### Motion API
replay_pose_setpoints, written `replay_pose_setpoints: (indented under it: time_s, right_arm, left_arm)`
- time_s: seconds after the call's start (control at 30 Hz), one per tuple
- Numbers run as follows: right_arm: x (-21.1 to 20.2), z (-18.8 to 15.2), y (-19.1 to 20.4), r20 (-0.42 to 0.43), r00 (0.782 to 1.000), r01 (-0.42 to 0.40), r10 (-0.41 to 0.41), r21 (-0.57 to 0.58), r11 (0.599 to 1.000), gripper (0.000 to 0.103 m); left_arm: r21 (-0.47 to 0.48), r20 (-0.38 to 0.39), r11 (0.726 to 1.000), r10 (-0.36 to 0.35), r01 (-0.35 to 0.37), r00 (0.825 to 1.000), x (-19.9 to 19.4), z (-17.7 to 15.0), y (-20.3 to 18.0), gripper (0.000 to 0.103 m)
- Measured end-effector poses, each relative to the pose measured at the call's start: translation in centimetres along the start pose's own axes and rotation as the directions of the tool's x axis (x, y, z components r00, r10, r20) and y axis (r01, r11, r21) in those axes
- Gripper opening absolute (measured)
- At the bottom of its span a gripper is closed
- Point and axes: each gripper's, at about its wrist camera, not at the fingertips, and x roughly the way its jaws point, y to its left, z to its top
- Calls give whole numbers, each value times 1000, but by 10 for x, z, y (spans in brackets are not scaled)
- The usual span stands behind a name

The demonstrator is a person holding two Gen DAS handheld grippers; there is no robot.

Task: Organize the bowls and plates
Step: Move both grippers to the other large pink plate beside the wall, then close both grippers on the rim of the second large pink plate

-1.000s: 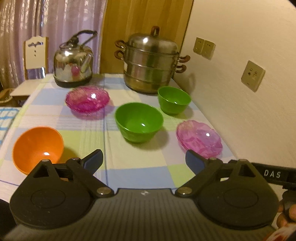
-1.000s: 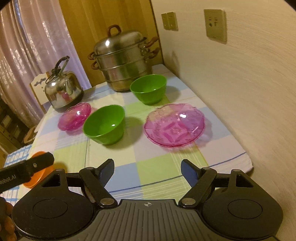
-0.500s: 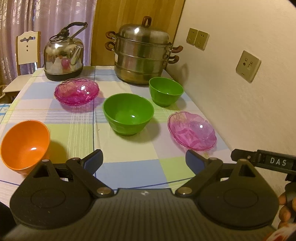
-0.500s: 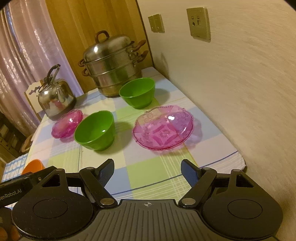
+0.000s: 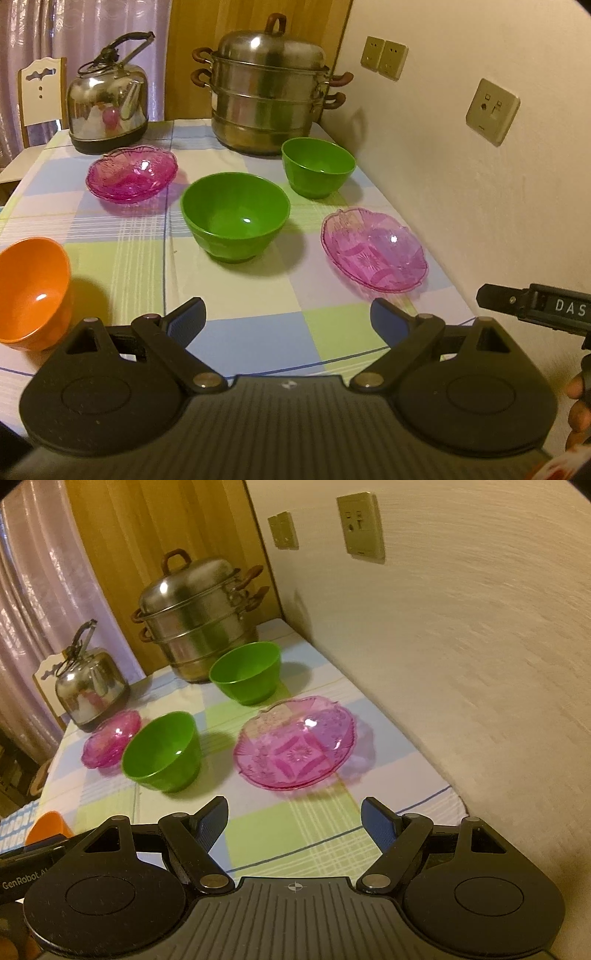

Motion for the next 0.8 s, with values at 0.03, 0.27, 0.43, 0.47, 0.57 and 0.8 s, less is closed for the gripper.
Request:
replay_pose_setpoints:
  time_s: [0.03,0.27,0.43,0.47,0.57,0.8]
  right_arm:
    - [1,1,-3,1,1000,5,-5,5,1000,79]
    - [11,11,-21,9,1000,23,-23,21,1000,79]
    - [24,21,-33,21,999,32,-32,13,999,79]
    - [29,23,-37,20,999,35,-36,13,999,79]
    - [43,28,-44,17,999,36,-36,9,999,79]
    - [83,39,-57,1,1000,26,-26,-12,1000,78]
  left_arm:
    - [1,-3,1000,-2,2,1000,3,1,-2,95]
    - [6,-7,1000,-18,18,1000,26,13,-13,94]
    - [6,-19,1000,-26,26,999,51,20,-21,91]
    - [3,-23,1000,-27,27,999,57,20,-22,90]
    - [-6,-29,1000,-26,26,999,78,21,-25,83]
    - [-24,-64,999,-41,39,997,128,25,-28,76]
